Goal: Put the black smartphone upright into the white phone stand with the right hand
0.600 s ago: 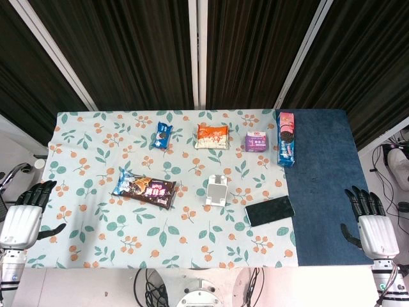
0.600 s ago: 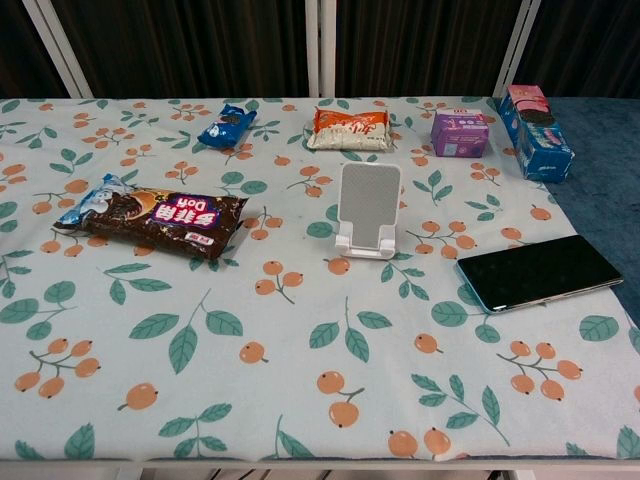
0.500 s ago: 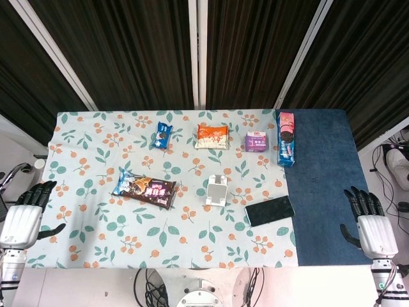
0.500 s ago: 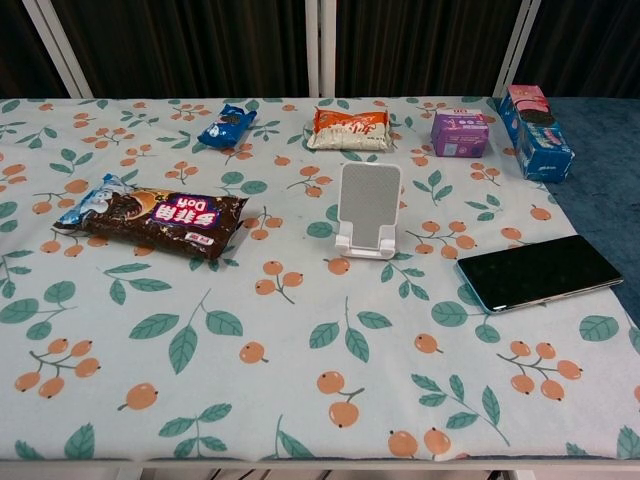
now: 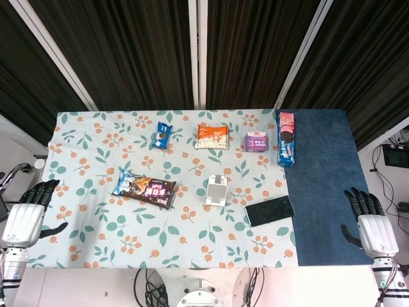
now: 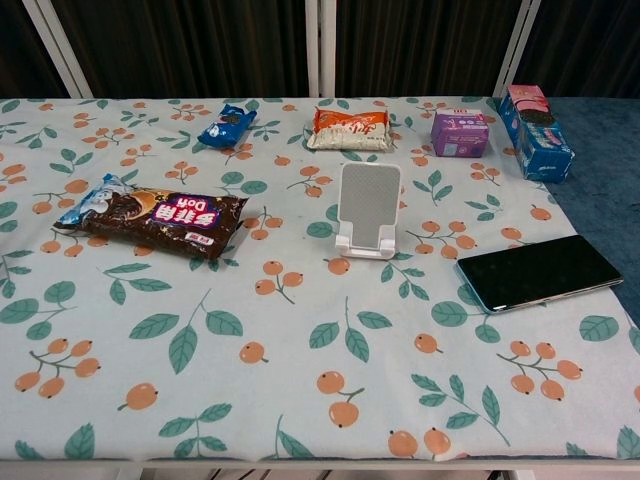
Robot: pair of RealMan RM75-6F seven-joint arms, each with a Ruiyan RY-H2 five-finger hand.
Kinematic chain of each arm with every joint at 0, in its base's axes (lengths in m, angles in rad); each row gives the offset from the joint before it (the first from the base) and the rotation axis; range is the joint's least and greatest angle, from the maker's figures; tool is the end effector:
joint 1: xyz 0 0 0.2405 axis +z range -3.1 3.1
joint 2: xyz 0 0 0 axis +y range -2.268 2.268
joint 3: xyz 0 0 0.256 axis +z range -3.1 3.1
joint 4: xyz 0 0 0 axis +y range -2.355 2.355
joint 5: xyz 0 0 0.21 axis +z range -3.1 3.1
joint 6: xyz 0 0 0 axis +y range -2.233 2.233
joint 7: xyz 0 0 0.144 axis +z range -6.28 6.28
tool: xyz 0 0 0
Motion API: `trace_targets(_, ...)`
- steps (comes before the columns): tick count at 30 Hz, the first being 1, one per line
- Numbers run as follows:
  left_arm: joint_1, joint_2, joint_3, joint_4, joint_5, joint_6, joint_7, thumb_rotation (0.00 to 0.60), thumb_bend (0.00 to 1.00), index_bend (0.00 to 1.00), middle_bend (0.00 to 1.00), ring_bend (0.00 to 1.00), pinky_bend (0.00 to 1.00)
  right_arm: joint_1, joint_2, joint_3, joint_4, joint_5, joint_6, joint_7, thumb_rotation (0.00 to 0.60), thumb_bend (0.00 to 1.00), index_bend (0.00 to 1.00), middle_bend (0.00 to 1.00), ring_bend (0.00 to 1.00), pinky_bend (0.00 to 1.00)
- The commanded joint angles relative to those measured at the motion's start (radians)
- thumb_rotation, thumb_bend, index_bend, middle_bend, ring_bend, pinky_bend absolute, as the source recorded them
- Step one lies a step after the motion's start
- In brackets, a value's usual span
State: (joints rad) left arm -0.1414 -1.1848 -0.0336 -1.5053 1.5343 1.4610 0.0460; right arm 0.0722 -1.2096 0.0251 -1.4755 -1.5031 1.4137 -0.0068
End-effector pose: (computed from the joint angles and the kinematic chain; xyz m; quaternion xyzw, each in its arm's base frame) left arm -0.3139 0.1967 0.1406 -0.6363 -0.3480 -0.3738 0.5783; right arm -0.3378 -0.1725 0.1299 0.6174 -0.4033 0.3414 0.5827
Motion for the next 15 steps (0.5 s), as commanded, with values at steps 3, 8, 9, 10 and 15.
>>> trace_targets(3, -0.004, -0.009, 0.003, 0.019, 0.007, -0.003, -0.019, 0.538, 0.08, 0.08, 0.11, 0.11, 0.22, 0.058, 0.071, -0.017, -0.051, -0.054, -0.072, -0.005, 0.600, 0.27, 0.00, 0.00, 0.00, 0.00)
trace_targets(8, -0.002, -0.011, 0.006, 0.021, 0.007, -0.002, -0.020, 0.538, 0.08, 0.08, 0.11, 0.11, 0.22, 0.153, 0.187, -0.014, -0.215, 0.014, -0.272, -0.145, 0.600, 0.22, 0.00, 0.00, 0.00, 0.00)
trace_targets(9, -0.002, -0.011, 0.006, 0.022, 0.009, 0.001, -0.021, 0.537, 0.08, 0.08, 0.11, 0.11, 0.22, 0.173, 0.202, -0.010, -0.240, 0.031, -0.306, -0.188, 0.600, 0.19, 0.00, 0.00, 0.00, 0.00)
trace_targets(10, -0.002, -0.011, 0.007, 0.022, 0.012, 0.002, -0.022, 0.539, 0.08, 0.09, 0.11, 0.11, 0.22, 0.197, 0.212, -0.004, -0.269, 0.055, -0.344, -0.246, 0.600, 0.18, 0.00, 0.00, 0.00, 0.00)
trace_targets(15, -0.007, -0.009, 0.008, 0.017, 0.021, 0.002, -0.022, 0.535, 0.08, 0.09, 0.11, 0.11, 0.22, 0.287, 0.206, 0.020, -0.344, 0.148, -0.464, -0.402, 0.600, 0.06, 0.00, 0.00, 0.00, 0.00)
